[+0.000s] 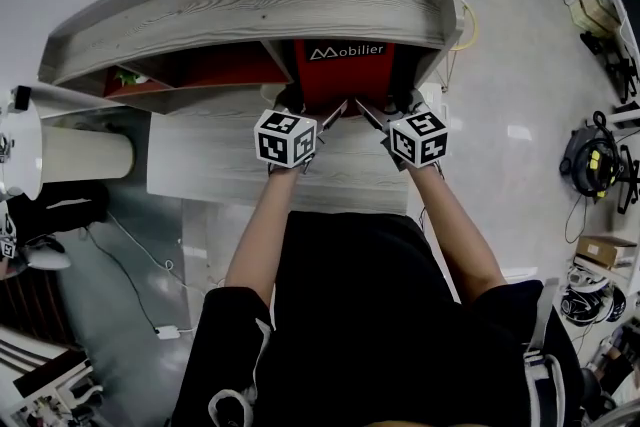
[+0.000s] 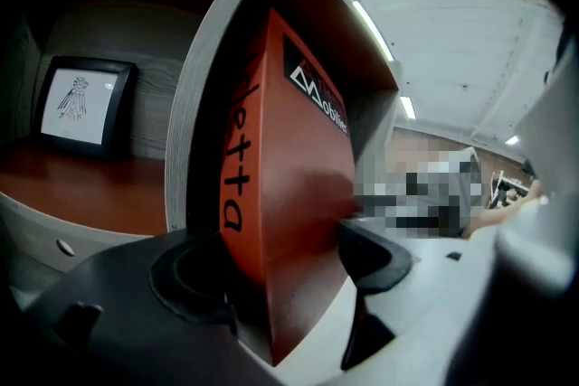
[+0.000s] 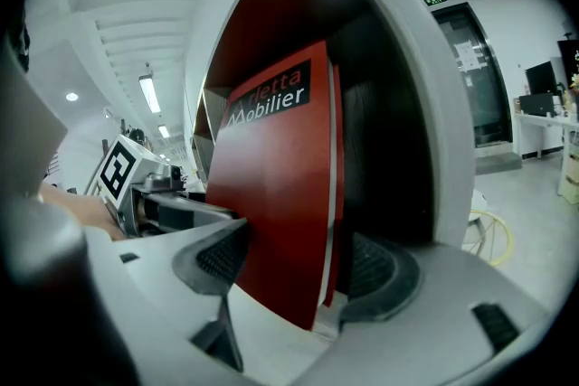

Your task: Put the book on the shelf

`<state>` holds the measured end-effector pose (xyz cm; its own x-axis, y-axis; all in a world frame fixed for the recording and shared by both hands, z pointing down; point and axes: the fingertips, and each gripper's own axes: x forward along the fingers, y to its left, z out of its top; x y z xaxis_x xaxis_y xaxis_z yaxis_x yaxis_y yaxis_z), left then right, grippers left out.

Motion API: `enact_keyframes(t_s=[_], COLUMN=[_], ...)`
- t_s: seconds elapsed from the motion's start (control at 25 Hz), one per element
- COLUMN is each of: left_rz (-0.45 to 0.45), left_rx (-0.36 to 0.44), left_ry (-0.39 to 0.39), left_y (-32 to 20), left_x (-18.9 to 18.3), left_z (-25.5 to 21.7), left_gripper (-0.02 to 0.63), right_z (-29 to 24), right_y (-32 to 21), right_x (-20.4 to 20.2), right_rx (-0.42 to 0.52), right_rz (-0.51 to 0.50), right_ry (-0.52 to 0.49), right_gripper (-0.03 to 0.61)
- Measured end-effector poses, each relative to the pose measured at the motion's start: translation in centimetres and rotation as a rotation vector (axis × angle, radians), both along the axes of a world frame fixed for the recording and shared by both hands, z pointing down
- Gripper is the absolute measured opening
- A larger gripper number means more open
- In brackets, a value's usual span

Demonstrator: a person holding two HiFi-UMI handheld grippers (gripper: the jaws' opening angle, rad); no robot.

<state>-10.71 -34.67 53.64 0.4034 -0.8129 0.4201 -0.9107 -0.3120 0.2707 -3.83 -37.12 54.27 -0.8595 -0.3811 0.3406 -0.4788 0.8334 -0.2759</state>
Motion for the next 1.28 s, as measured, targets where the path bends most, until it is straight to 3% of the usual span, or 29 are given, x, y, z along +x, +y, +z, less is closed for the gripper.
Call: enact_keyframes(t_s=[0.16, 0.24, 0.32, 0.48, 0.88, 1.28], left_rz=[-0.029, -0.053, -0.061, -0.063, -0.121, -0.151], left_rx=[0.011, 0.018, 0.015, -0.010, 0.025, 0.036], left_ry=[0.019, 0.030, 0.033, -0.004, -0.045, -0.028], left_y=[0.1, 0.1, 0.0, 0.2, -0.4, -0.4], left_x=[-0.3, -0.6, -0.7, -0.9, -0.6, -0.9], left_z=[-0.2, -0.5, -0.5, -0.1, -1.4, -1.4], left_gripper=[0.341, 0.339, 0.339, 0.339, 0.339, 0.339], right_z=[-0.2, -0.3, -0.2, -0.1, -2.3, -1.2], right_y=[-0.1, -0.3, -0.5, -0.5, -1.1, -1.2], right_x=[0.0, 0.0, -0.1, -0.2, -0.1, 0.2], right_rx=[0.039, 0.056, 0.047, 0.052, 0.224, 0.201], right_rz=[0.008, 0.020, 0.024, 0.012, 0.050, 0.085], right_ry=[-0.002, 0.003, -0.002, 0.005, 0.059, 0.056], right_gripper=[0.310, 0.269, 0.270, 0.270, 0.267, 0.272])
